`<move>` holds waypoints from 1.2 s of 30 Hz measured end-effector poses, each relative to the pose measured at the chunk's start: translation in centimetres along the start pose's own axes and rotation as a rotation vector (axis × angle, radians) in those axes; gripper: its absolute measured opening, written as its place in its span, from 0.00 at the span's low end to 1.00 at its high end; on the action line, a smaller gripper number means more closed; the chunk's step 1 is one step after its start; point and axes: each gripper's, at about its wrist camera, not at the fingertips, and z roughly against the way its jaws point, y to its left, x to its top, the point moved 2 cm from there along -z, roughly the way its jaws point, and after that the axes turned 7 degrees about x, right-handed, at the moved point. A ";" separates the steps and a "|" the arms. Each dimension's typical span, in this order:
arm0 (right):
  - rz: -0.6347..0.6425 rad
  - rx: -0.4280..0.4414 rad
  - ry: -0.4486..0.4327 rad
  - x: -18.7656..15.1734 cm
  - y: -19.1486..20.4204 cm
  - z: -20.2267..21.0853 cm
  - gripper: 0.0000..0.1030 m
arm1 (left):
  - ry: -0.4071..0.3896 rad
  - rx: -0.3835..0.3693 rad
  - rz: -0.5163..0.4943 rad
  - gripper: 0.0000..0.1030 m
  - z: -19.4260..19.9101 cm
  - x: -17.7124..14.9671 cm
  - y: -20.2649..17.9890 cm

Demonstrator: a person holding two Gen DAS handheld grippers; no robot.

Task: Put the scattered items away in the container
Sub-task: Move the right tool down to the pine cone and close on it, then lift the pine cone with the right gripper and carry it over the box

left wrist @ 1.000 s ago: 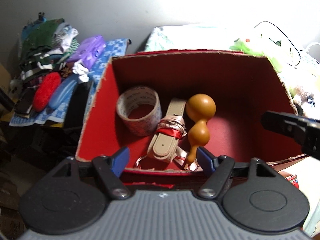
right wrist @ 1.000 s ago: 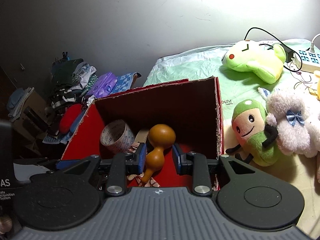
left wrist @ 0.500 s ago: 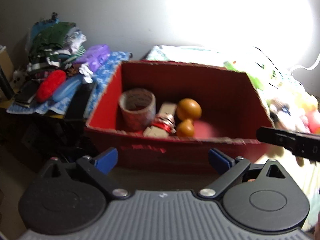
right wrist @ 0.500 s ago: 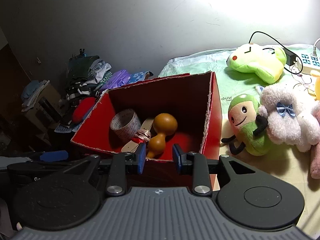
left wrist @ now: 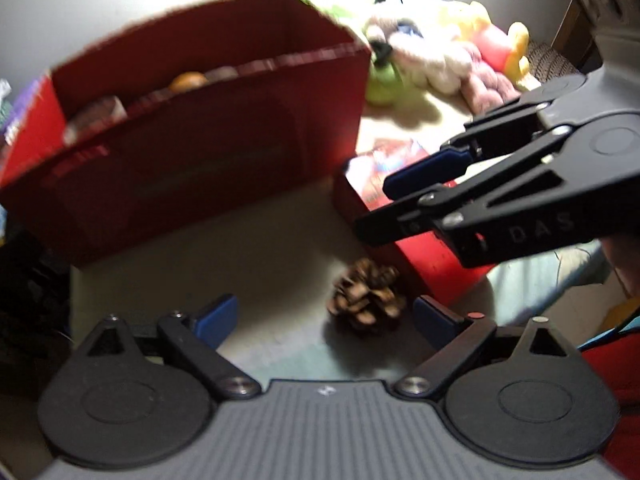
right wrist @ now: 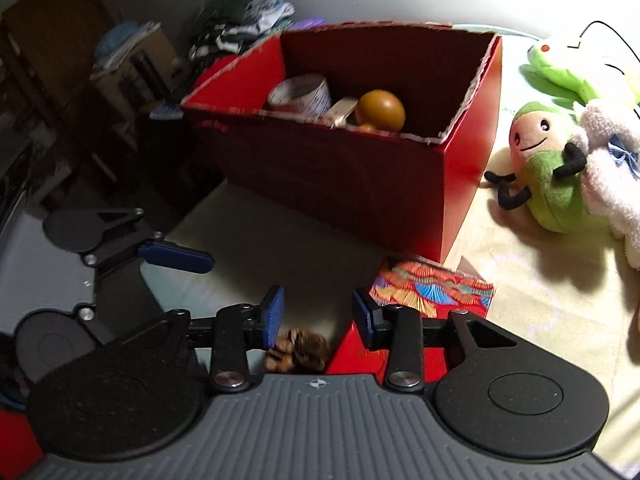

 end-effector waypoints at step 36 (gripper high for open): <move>-0.192 0.169 0.049 0.6 -2.2 -4.4 0.30 | -0.010 0.117 0.084 0.43 -4.3 -0.1 1.3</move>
